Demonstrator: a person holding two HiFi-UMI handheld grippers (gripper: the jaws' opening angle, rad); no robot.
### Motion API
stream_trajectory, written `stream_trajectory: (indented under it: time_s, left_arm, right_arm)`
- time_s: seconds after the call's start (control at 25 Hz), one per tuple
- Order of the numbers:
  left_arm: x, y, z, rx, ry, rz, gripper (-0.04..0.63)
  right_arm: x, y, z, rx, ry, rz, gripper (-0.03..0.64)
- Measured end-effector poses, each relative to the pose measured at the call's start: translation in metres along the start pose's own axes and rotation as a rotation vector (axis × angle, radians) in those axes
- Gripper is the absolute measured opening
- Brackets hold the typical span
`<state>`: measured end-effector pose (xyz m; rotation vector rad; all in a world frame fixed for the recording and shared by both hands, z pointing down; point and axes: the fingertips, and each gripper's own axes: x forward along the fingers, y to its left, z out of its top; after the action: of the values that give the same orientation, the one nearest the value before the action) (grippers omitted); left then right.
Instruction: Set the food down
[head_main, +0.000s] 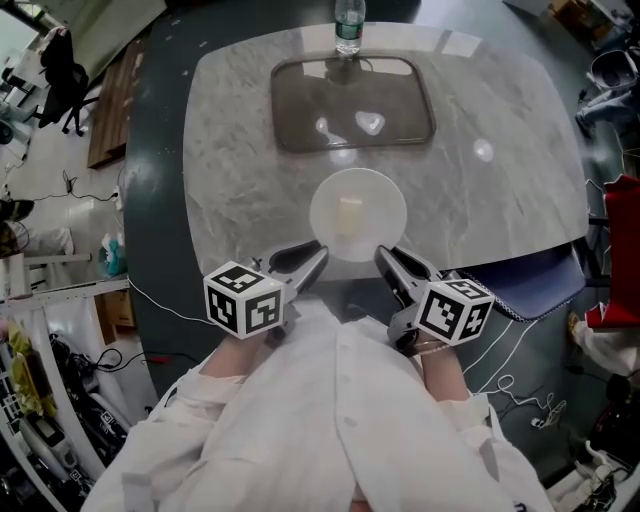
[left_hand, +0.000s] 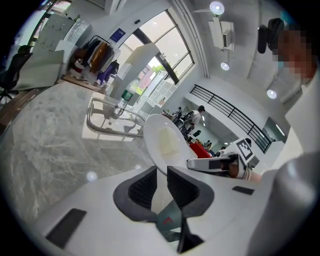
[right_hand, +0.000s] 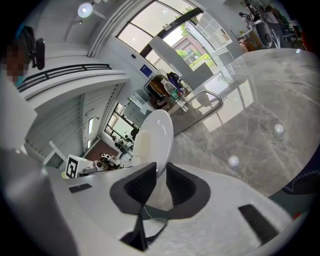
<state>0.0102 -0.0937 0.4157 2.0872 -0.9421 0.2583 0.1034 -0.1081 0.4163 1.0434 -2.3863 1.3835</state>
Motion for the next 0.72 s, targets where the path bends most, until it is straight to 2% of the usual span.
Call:
stream_trajectory:
  time_s: [0.72]
  left_arm:
    - [0.055, 0.066, 0.085, -0.049, -0.031, 0.039, 0.071]
  right_arm:
    - [0.079, -0.034, 0.090, -0.013, 0.054, -0.015, 0.052]
